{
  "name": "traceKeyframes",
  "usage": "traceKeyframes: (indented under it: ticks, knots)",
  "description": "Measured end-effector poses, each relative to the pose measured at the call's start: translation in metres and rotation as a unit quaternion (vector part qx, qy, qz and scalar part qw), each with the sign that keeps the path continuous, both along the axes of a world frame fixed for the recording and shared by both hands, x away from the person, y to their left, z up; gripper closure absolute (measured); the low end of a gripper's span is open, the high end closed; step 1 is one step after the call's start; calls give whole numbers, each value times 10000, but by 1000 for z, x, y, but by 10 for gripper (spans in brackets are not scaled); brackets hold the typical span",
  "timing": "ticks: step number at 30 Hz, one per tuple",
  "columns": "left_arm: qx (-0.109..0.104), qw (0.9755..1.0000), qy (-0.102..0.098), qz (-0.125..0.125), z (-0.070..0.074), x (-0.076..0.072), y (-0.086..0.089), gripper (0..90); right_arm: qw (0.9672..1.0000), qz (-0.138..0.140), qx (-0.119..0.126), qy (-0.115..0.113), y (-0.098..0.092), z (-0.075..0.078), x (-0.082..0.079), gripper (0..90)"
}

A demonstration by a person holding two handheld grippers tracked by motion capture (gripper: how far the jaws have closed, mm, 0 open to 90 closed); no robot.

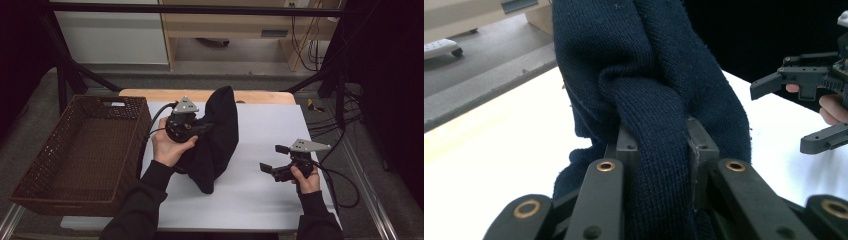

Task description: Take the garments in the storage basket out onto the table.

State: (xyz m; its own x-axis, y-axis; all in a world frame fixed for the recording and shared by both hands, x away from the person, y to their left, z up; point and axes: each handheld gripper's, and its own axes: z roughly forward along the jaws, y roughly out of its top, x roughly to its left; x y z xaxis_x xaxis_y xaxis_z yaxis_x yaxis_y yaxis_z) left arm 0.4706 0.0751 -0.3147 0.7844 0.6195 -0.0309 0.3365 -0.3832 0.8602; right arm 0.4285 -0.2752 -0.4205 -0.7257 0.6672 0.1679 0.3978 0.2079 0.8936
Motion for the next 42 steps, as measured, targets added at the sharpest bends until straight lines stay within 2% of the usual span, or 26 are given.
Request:
traceKeyframes:
  ticks: [2,8,18,21,25,28,31,32,34,38,40,42]
  knots:
    - [12,10000,7,-14,-3,1,-3,723,10000,-2,10,-3,0,0,0,10]
    - [-13,9999,123,-83,-25,5,-14,713,10000,-2,28,10,-1,0,0,10]
    - [86,9992,335,-221,-62,10,-29,659,10000,-5,24,0,-1,0,0,10]
    - [186,9991,297,-224,-72,11,-33,638,10000,-10,33,4,-1,0,0,10]
    - [135,9993,277,-200,-80,12,-35,614,10000,-5,33,5,-1,0,-1,10]
    - [148,9995,233,-141,-82,12,-34,571,10000,-12,29,8,-1,0,-1,10]
    - [18,9996,264,-91,-82,12,-31,502,10000,-11,34,5,-1,0,-1,10]
    - [-33,9997,245,-74,-82,12,-30,445,10000,-10,33,7,-1,0,-1,10]
    - [-113,9997,209,-30,-81,12,-27,410,10000,-14,28,7,-1,0,-1,9]
    - [-367,9989,290,28,-74,10,-19,264,10000,-12,27,11,-1,0,-1,9]
    - [-429,9984,361,29,-70,9,-15,201,10000,-16,34,8,-1,0,-1,9]
    - [-403,9986,341,74,-66,7,-10,147,10000,-19,35,9,-2,0,-1,9]
